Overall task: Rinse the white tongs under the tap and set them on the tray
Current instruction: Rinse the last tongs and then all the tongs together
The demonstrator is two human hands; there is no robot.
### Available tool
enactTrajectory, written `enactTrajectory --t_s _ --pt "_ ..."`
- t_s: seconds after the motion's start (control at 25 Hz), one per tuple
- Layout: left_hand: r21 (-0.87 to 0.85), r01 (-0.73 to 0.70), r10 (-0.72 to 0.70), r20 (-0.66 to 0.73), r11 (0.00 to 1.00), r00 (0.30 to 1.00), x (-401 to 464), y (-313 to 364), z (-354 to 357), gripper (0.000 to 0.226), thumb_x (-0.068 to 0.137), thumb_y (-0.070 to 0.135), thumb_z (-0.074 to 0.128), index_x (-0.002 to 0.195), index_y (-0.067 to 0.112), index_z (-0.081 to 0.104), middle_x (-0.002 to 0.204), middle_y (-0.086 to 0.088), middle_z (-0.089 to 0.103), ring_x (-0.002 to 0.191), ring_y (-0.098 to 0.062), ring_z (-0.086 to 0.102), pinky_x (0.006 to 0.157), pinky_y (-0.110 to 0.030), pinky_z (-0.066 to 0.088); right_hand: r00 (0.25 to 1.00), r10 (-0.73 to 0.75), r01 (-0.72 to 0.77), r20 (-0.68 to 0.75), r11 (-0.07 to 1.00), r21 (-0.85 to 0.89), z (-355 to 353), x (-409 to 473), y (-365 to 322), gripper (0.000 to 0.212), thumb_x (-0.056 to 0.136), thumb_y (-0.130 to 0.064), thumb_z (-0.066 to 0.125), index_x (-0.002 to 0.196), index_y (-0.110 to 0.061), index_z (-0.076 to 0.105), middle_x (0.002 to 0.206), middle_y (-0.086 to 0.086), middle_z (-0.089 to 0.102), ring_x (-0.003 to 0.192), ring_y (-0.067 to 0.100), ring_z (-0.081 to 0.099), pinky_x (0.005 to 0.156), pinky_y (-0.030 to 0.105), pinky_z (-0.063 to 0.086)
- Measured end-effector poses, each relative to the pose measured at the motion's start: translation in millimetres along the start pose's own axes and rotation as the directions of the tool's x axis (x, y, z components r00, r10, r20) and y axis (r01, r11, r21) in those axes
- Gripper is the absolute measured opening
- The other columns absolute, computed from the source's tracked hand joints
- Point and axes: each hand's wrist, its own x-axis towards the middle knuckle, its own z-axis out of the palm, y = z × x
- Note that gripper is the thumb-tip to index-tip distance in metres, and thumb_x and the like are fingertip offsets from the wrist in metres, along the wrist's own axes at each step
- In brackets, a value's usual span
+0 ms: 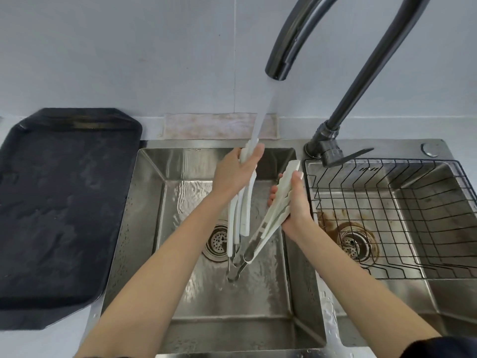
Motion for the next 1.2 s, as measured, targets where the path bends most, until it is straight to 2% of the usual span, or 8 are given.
enactTrajectory --t_s 0.12,0.24,0.36,0.56,0.76,0.84,1.04,1.2 --pt "-0.193 0.116 -0.108 0.052 0.974 0.993 -3 -15 -6 0.042 0.091 0.051 0.04 0.069 0.017 0.053 0.059 0.003 0.051 0.051 -0.009 0.051 0.058 -0.022 0.047 0.998 -0.054 0.053 -0.016 0.997 -0.054 3 -3 -1 0.033 0.092 -0.05 0.045 0.085 -0.019 0.055 0.051 -0.005 0.045 0.04 0.007 0.042 0.042 0.019 0.039" --pt "-0.499 0.294 -0.242 0.168 0.815 0.956 -11 -35 -16 0.032 0.09 0.04 0.053 0.1 0.011 0.061 0.075 -0.001 0.063 0.063 -0.013 0.061 0.072 -0.032 0.053 0.986 -0.165 0.162 -0.001 0.968 -0.192 10 -5 -6 0.03 0.09 -0.048 0.049 0.082 -0.019 0.055 0.05 -0.006 0.045 0.04 0.007 0.041 0.043 0.02 0.037" --pt "-0.641 0.306 -0.195 0.24 0.703 0.951 -21 -45 -23 0.033 0.088 0.013 0.059 0.12 0.017 0.05 0.089 -0.003 0.063 0.073 -0.013 0.062 0.081 -0.03 0.055 0.98 -0.197 0.194 0.004 0.959 -0.206 17 -8 -10 0.03 0.091 -0.047 0.048 0.082 -0.019 0.056 0.05 -0.006 0.045 0.04 0.006 0.04 0.042 0.018 0.037" --pt "-0.614 0.262 -0.24 0.12 0.745 0.963 -44 -49 -6 0.014 0.087 0.01 0.06 0.099 0.014 0.053 0.076 -0.002 0.061 0.05 -0.009 0.061 0.055 -0.025 0.059 0.989 -0.147 0.138 -0.022 0.963 -0.232 22 -12 -11 0.03 0.09 -0.05 0.048 0.083 -0.022 0.058 0.059 -0.004 0.051 0.051 0.01 0.049 0.058 0.026 0.044" --pt "-0.687 0.25 -0.26 0.092 0.682 0.961 -44 -50 -1 0.001 0.091 0.017 0.056 0.091 0.018 0.055 0.072 0.001 0.057 0.041 -0.005 0.054 0.042 -0.018 0.048 0.983 -0.183 0.176 0.014 0.913 -0.368 12 -16 -34 0.038 0.092 -0.043 0.049 0.108 -0.011 0.061 0.087 0.001 0.065 0.085 0.018 0.063 0.087 0.034 0.051" --pt "-0.68 0.249 -0.25 0.099 0.689 0.963 -45 -49 -2 0.003 0.091 0.017 0.056 0.089 0.02 0.055 0.075 0.0 0.058 0.044 -0.005 0.055 0.043 -0.018 0.047 0.96 -0.278 0.246 -0.024 0.886 -0.394 -6 -21 -44 0.027 0.094 -0.035 0.048 0.098 -0.012 0.06 0.084 -0.001 0.064 0.08 0.013 0.062 0.085 0.031 0.05" --pt "-0.709 0.251 -0.261 0.097 0.66 0.96 -47 -43 -3 0.002 0.09 0.017 0.057 0.092 0.018 0.056 0.076 -0.001 0.059 0.045 -0.005 0.054 0.043 -0.017 0.047 0.833 -0.53 0.415 -0.157 0.788 -0.454 -49 -23 -69 0.052 0.096 -0.027 0.047 0.141 -0.01 0.03 0.081 -0.009 0.057 0.072 0.001 0.054 0.072 0.02 0.042" --pt "-0.719 0.233 -0.238 0.097 0.655 0.967 -50 -43 -4 0.006 0.09 0.015 0.058 0.095 0.018 0.056 0.078 -0.002 0.06 0.047 -0.007 0.054 0.043 -0.018 0.047 0.75 -0.652 0.506 -0.109 0.672 -0.54 -49 -11 -91 0.038 0.099 -0.024 0.04 0.134 -0.012 0.046 0.074 -0.009 0.055 0.063 0.003 0.051 0.064 0.02 0.041"
